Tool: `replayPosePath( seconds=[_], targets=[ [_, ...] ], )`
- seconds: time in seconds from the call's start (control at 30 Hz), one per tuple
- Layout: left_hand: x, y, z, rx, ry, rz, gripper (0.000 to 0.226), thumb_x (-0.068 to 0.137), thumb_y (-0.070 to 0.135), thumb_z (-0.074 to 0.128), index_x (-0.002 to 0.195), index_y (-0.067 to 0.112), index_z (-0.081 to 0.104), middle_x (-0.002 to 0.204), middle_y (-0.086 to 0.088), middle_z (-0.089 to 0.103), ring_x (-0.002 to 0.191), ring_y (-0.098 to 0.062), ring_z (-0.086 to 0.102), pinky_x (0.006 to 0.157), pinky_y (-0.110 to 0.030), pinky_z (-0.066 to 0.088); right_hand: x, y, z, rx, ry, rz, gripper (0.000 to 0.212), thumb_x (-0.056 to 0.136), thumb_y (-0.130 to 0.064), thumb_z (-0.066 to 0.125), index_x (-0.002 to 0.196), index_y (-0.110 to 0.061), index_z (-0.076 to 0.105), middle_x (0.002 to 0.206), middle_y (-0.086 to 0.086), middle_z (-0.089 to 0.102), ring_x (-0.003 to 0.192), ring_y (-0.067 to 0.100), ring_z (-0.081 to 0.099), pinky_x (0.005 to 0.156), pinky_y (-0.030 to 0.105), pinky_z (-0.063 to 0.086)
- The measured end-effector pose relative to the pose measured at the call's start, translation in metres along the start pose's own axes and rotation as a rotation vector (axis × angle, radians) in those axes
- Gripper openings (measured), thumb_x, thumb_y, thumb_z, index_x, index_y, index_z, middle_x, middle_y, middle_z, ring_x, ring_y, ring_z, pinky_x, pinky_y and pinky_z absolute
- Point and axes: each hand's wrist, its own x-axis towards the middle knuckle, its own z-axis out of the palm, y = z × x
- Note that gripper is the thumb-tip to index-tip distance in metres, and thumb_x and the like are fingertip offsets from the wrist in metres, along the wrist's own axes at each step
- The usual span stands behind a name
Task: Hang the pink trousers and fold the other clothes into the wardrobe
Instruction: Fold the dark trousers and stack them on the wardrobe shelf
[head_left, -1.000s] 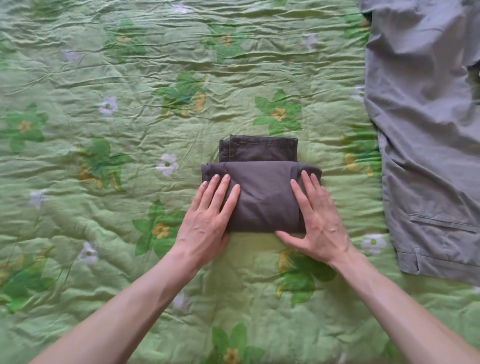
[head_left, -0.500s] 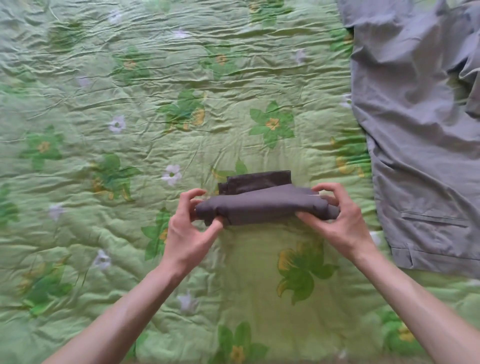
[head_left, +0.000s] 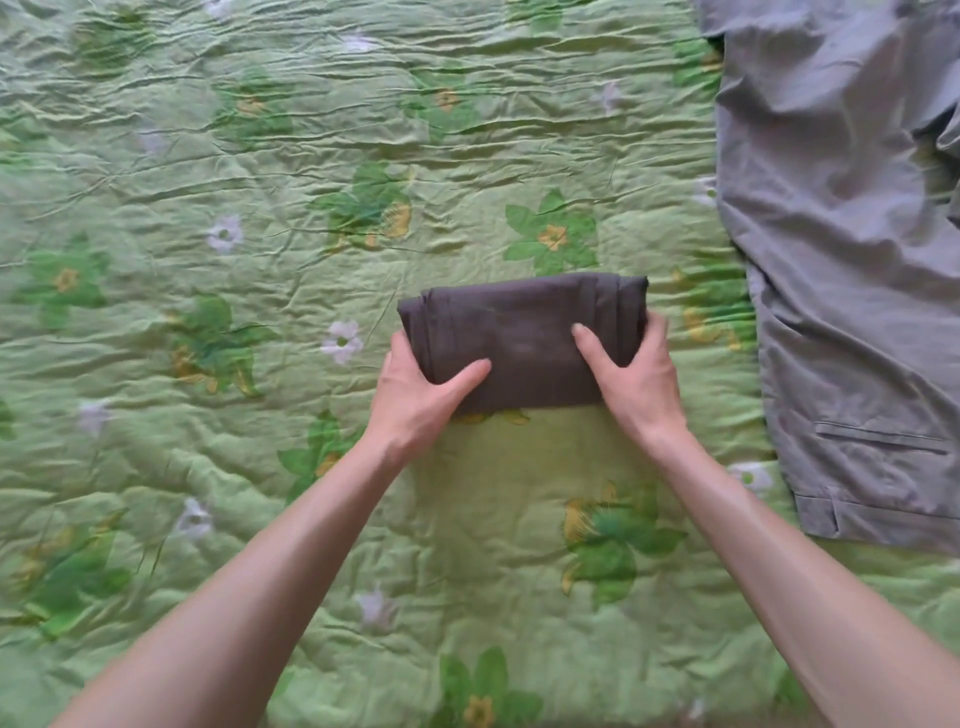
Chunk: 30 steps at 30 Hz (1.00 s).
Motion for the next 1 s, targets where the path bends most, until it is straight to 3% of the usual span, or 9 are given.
replayPosePath(
  seconds=[0.13, 0.27, 0.33, 0.43, 0.5, 0.63, 0.77, 0.9, 1.0],
  targets=[
    [0.014, 0.017, -0.005, 0.142, 0.004, -0.069, 0.082, 0.068, 0.065, 0.087, 0.125, 0.019, 0.049, 0.128, -0.002, 0.066, 0.121, -0.025, 0.064, 0.104, -0.043, 0.051, 0.015, -0.014, 0.006, -0.396, -0.002, -0.005, 0.063, 0.088, -0.069, 0.064, 0.113, -0.013, 0.051, 0.103, 0.018, 0.071, 0.100, 0.040, 0.068, 0.073, 0.039, 0.042],
    [0.016, 0.022, 0.002, 0.187, -0.010, -0.123, 0.087, 0.072, 0.065, 0.084, 0.128, 0.015, 0.040, 0.134, -0.009, 0.063, 0.124, -0.032, 0.061, 0.106, -0.046, 0.049, 0.021, -0.019, 0.006, -0.579, -0.033, -0.060, 0.066, 0.090, -0.070, 0.058, 0.119, -0.011, 0.049, 0.102, 0.024, 0.071, 0.099, 0.043, 0.069, 0.075, 0.043, 0.048],
    [0.017, 0.022, 0.003, 0.061, -0.024, -0.128, 0.085, 0.072, 0.058, 0.088, 0.127, 0.015, 0.039, 0.131, -0.006, 0.062, 0.120, -0.027, 0.063, 0.104, -0.040, 0.050, 0.029, -0.018, 0.000, -0.495, -0.123, -0.006, 0.064, 0.088, -0.070, 0.061, 0.117, -0.015, 0.049, 0.109, 0.019, 0.071, 0.105, 0.040, 0.068, 0.080, 0.042, 0.048],
    [0.014, 0.021, 0.003, -0.199, -0.075, -0.169, 0.078, 0.076, 0.035, 0.093, 0.129, 0.013, 0.041, 0.124, 0.001, 0.064, 0.109, -0.009, 0.066, 0.093, -0.027, 0.052, 0.032, -0.015, -0.011, -0.128, -0.292, 0.115, 0.066, 0.082, -0.067, 0.073, 0.125, -0.021, 0.050, 0.123, 0.001, 0.068, 0.115, 0.026, 0.066, 0.097, 0.038, 0.051],
    [0.009, 0.017, 0.004, -0.272, -0.054, -0.165, 0.076, 0.074, 0.029, 0.095, 0.129, 0.014, 0.045, 0.120, 0.002, 0.068, 0.103, -0.005, 0.070, 0.090, -0.025, 0.055, 0.024, -0.012, -0.016, -0.009, -0.343, 0.134, 0.072, 0.080, -0.060, 0.080, 0.132, -0.022, 0.048, 0.128, -0.006, 0.062, 0.117, 0.016, 0.063, 0.105, 0.035, 0.049],
    [-0.012, 0.021, -0.002, -0.360, -0.035, -0.127, 0.072, 0.072, 0.021, 0.096, 0.127, 0.013, 0.049, 0.117, -0.001, 0.073, 0.100, -0.007, 0.075, 0.086, -0.025, 0.059, -0.001, -0.016, -0.031, 0.128, -0.351, 0.135, 0.071, 0.082, -0.044, 0.085, 0.136, -0.024, 0.042, 0.130, -0.008, 0.059, 0.117, 0.008, 0.061, 0.105, 0.029, 0.046],
    [-0.040, 0.053, -0.026, -0.361, -0.023, -0.042, 0.072, 0.072, 0.018, 0.096, 0.125, 0.013, 0.048, 0.115, -0.004, 0.074, 0.099, -0.008, 0.075, 0.078, -0.019, 0.058, -0.020, -0.040, -0.058, 0.221, -0.381, 0.171, 0.071, 0.083, -0.043, 0.085, 0.138, -0.025, 0.043, 0.129, -0.012, 0.062, 0.113, -0.004, 0.060, 0.103, 0.027, 0.046],
    [-0.068, 0.100, -0.062, -0.296, -0.004, 0.072, 0.070, 0.073, 0.019, 0.095, 0.123, 0.016, 0.047, 0.111, 0.001, 0.075, 0.097, -0.003, 0.074, 0.077, -0.015, 0.056, -0.042, -0.077, -0.091, 0.344, -0.366, 0.202, 0.088, 0.057, -0.049, 0.093, 0.130, -0.026, 0.049, 0.121, -0.003, 0.071, 0.110, 0.010, 0.070, 0.106, 0.042, 0.053],
    [-0.087, 0.134, -0.088, -0.276, -0.007, 0.119, 0.069, 0.072, 0.023, 0.096, 0.122, 0.019, 0.048, 0.110, 0.003, 0.075, 0.097, -0.002, 0.074, 0.081, -0.019, 0.058, -0.060, -0.110, -0.120, 0.462, -0.305, 0.188, 0.083, 0.052, -0.042, 0.095, 0.124, -0.024, 0.056, 0.115, 0.004, 0.076, 0.108, 0.018, 0.074, 0.102, 0.044, 0.056]
  ],
)
